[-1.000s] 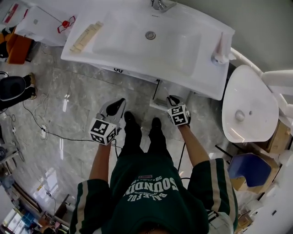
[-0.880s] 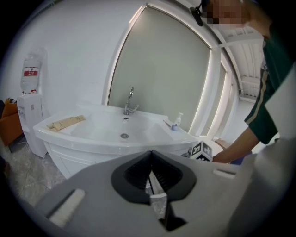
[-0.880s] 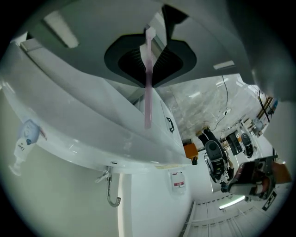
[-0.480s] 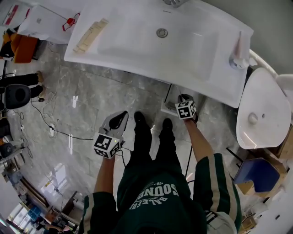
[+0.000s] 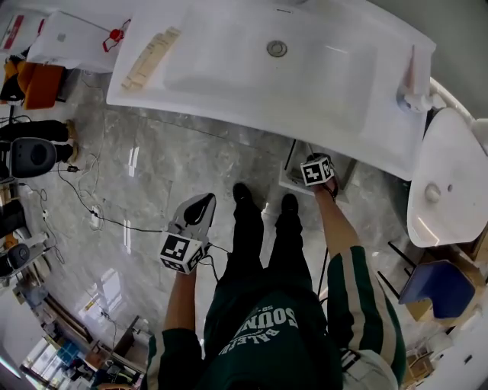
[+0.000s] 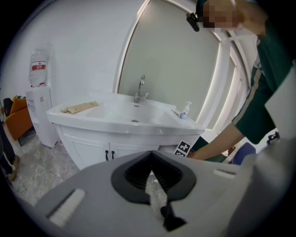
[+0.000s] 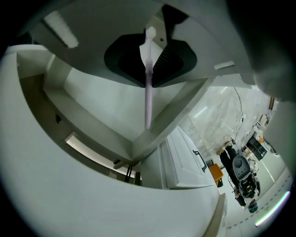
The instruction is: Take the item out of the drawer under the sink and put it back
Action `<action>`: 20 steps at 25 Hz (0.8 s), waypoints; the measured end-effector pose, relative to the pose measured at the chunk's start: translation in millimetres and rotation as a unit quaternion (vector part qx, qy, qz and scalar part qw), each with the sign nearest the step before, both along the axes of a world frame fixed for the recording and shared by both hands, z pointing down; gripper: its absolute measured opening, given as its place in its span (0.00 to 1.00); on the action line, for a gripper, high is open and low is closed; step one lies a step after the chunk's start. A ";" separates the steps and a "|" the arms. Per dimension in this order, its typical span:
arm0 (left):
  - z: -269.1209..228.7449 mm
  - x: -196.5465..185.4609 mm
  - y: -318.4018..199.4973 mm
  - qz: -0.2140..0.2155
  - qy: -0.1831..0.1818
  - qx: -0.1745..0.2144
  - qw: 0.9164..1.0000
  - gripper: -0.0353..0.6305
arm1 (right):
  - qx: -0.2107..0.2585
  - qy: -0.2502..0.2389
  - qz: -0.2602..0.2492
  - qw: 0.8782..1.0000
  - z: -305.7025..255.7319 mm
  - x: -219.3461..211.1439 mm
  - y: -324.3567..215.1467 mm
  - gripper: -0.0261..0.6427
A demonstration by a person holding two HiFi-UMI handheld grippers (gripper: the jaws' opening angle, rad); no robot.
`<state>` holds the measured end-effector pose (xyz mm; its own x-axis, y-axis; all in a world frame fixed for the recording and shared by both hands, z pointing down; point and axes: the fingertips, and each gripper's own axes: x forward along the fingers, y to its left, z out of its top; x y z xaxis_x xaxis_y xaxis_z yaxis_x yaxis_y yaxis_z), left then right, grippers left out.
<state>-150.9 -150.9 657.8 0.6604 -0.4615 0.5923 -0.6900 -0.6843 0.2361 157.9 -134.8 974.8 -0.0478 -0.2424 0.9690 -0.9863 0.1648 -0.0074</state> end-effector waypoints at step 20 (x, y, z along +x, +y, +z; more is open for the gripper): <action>-13.2 -17.9 -6.4 0.017 0.013 0.009 1.000 0.13 | 0.029 0.013 0.020 0.999 -34.9 -15.7 1.5 0.12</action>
